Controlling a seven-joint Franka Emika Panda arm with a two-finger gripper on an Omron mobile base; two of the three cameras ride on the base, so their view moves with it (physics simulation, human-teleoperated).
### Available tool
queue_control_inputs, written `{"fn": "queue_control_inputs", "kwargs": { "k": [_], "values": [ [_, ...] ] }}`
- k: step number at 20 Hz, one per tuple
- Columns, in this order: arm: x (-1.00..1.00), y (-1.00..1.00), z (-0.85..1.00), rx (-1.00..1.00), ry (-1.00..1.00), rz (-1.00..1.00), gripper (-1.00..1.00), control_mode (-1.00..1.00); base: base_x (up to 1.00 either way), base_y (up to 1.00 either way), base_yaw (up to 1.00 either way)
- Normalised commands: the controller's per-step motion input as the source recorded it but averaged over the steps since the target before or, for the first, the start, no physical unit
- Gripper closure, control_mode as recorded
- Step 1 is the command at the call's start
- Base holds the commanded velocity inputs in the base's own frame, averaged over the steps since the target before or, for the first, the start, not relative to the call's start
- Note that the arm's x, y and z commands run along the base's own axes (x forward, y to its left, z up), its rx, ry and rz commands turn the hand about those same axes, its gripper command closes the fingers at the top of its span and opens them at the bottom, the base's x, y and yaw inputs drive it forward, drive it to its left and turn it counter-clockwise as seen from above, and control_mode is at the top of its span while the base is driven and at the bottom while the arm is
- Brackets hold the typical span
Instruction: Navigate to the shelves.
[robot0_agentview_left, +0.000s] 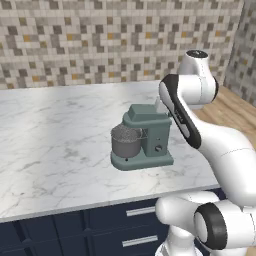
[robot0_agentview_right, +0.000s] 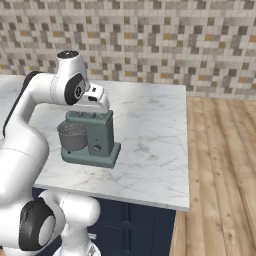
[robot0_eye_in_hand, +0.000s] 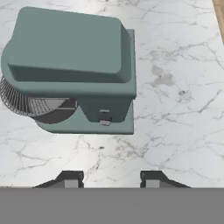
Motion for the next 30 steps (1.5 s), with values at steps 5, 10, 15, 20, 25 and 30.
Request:
{"fn": "queue_control_inputs", "kwargs": {
  "k": [5, 10, 15, 20, 25, 30],
  "values": [
    [-0.53, -0.01, -0.1, 0.0, 0.0, 0.01, -1.0, -1.0, 0.0, 0.0, 0.0],
    [-1.0, -0.1, -0.25, 0.0, 0.0, 0.0, -1.0, -1.0, 0.0, 0.0, 0.0],
    [-0.5, -0.02, -0.18, 0.0, -0.01, 0.0, -1.0, 1.0, -0.23, -0.05, -0.01],
    [0.0, 0.0, 0.0, 0.0, 0.0, 0.0, -1.0, 1.0, -0.49, -0.34, -0.3],
    [0.0, 0.0, 0.0, 0.0, 0.0, 0.0, -1.0, 1.0, -0.72, -0.03, -0.02],
    [0.0, 0.0, 0.0, 0.0, 0.0, 0.0, -1.0, 1.0, -0.75, -0.24, -0.09]
  ]
}}
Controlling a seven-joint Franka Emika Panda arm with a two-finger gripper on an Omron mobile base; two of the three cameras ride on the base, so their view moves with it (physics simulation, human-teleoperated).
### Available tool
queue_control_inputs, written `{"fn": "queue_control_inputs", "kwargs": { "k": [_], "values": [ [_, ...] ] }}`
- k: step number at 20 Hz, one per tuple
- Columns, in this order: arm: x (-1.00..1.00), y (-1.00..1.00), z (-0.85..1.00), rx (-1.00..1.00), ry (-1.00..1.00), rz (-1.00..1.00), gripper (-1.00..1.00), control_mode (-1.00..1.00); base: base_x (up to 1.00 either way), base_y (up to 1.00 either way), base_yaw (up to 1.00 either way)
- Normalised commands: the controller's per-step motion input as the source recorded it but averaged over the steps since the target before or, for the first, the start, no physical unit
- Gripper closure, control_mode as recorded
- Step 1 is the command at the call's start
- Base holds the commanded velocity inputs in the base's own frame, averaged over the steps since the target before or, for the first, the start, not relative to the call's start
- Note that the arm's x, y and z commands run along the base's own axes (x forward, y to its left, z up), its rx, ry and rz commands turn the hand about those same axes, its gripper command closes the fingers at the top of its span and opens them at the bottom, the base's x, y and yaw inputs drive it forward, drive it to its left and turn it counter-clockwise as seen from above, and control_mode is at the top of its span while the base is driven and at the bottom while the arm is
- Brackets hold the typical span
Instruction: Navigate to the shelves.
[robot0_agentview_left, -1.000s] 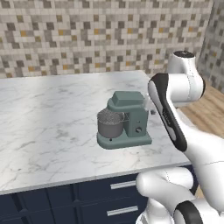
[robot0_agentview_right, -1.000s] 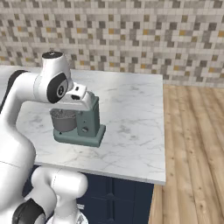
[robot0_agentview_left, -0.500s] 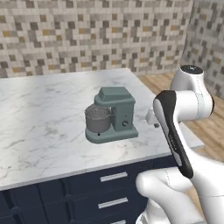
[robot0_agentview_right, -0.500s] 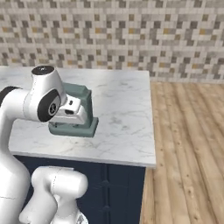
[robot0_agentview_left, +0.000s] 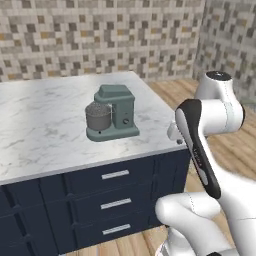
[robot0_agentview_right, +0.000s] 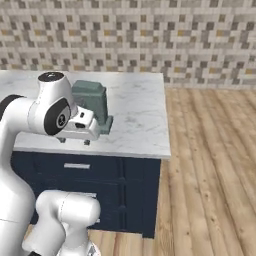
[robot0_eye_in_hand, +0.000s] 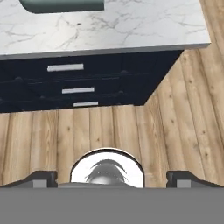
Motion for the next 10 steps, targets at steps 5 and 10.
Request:
{"fn": "queue_control_inputs", "kwargs": {
  "k": [5, 10],
  "values": [
    [0.0, 0.0, 0.0, 0.0, 0.0, 0.0, -1.0, 1.0, -0.21, -0.18, -0.69],
    [0.0, 0.0, 0.0, 0.0, 0.0, 0.0, -1.0, 1.0, 0.0, 0.0, -0.81]
  ]
}}
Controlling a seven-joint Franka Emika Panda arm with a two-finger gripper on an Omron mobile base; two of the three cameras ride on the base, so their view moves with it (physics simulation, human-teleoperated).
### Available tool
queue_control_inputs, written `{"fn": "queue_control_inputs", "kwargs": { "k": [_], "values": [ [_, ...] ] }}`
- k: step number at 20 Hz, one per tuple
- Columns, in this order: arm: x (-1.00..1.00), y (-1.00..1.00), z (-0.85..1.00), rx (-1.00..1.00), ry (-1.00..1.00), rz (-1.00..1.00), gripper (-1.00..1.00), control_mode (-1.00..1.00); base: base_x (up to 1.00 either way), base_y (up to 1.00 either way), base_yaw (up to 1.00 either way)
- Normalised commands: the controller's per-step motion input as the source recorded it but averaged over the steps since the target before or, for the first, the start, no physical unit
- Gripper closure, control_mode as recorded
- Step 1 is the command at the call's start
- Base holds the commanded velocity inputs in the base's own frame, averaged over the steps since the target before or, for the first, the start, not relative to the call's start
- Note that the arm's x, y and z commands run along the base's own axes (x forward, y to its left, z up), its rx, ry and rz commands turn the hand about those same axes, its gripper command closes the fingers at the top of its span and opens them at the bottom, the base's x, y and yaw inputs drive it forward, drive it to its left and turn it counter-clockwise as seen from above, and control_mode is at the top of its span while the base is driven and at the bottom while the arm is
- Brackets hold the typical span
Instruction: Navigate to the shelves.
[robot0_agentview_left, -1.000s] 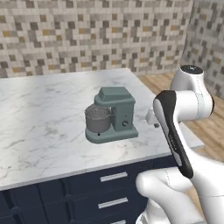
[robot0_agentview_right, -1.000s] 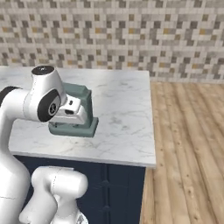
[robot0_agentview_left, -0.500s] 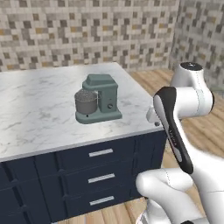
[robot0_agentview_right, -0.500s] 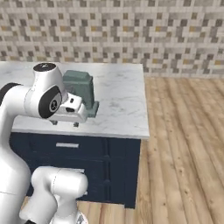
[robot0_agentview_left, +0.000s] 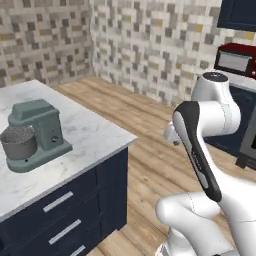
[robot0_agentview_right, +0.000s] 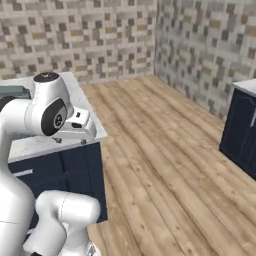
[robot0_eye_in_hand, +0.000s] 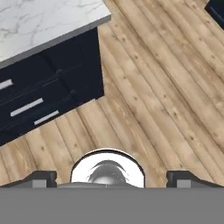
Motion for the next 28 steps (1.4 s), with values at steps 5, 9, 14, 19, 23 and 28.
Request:
{"fn": "queue_control_inputs", "kwargs": {
  "k": [5, 9, 14, 19, 23, 28],
  "values": [
    [0.0, 0.0, 0.0, 0.0, 0.0, 0.0, -1.0, 1.0, 0.18, 0.0, -0.83],
    [0.0, 0.0, 0.0, 0.0, 0.0, 0.0, -1.0, 1.0, 0.34, -0.03, -0.8],
    [0.0, 0.0, 0.0, 0.0, 0.0, 0.0, -1.0, 1.0, 0.38, -0.12, -0.77],
    [0.0, 0.0, 0.0, 0.0, 0.0, 0.0, -1.0, 1.0, 0.41, -0.15, -0.76],
    [0.0, 0.0, 0.0, 0.0, 0.0, 0.0, -1.0, 1.0, 0.42, -0.13, -0.76],
    [0.0, 0.0, 0.0, 0.0, 0.0, 0.0, -1.0, 1.0, 0.24, -0.21, -0.73]
  ]
}}
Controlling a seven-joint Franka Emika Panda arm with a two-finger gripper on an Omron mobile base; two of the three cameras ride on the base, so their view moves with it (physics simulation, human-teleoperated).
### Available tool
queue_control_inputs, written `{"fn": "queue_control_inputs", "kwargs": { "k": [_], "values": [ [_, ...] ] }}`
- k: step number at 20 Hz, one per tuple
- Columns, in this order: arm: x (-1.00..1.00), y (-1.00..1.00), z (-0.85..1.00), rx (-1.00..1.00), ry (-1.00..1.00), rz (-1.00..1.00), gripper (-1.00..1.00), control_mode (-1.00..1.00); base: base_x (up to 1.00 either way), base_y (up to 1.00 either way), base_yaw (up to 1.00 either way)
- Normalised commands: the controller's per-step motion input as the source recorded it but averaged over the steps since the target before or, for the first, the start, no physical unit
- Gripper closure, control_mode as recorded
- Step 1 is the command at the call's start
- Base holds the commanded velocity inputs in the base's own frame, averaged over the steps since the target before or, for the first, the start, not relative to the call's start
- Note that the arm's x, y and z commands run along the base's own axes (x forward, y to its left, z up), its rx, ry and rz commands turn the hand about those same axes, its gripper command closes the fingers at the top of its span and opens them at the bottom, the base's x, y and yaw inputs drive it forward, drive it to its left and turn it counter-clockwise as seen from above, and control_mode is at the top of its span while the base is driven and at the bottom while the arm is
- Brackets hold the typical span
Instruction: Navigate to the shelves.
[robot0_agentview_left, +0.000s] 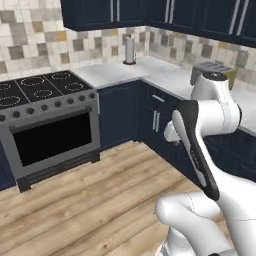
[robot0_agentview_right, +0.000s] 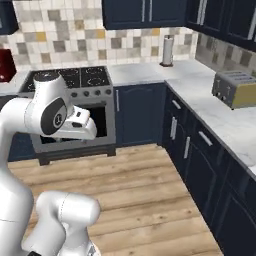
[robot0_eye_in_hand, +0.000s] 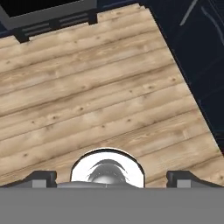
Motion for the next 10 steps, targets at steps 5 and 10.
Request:
{"fn": "queue_control_inputs", "kwargs": {
  "k": [5, 10],
  "values": [
    [0.0, 0.0, 0.0, 0.0, 0.0, 0.0, -1.0, 1.0, -0.02, -0.53, -0.57],
    [0.0, 0.0, 0.0, 0.0, 0.0, 0.0, -1.0, 1.0, 0.01, -0.75, -0.53]
  ]
}}
